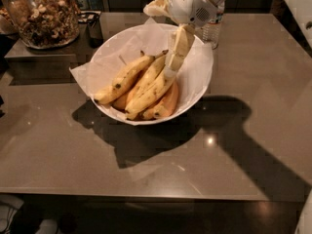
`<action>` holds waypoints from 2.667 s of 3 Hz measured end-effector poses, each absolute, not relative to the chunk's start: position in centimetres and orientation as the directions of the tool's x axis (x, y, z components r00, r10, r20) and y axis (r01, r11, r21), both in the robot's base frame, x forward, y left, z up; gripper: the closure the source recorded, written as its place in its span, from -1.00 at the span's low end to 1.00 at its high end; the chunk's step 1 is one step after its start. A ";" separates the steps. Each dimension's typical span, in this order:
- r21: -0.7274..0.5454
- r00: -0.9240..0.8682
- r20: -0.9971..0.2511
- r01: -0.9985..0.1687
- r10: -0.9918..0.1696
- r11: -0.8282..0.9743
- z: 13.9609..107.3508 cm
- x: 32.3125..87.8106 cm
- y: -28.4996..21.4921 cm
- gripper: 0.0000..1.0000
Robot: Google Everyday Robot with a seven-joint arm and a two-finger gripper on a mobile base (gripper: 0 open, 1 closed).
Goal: Pick banana from white bowl
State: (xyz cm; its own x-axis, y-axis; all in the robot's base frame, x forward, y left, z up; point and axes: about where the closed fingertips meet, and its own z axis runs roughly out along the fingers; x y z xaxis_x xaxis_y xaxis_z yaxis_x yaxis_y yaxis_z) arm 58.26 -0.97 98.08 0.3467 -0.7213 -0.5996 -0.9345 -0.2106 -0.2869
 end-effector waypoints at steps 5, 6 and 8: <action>-0.277 0.354 -0.623 -0.934 -0.698 -0.227 96.8 59.0 0.4 -0.36; -0.283 0.381 -0.638 -0.924 -0.669 -0.256 96.0 60.5 2.2 -0.36; -0.280 0.374 -0.660 -0.927 -0.652 -0.248 94.1 61.1 2.8 -0.38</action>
Offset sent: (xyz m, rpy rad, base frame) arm 0.0001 0.0003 0.0000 0.0007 0.0001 0.0002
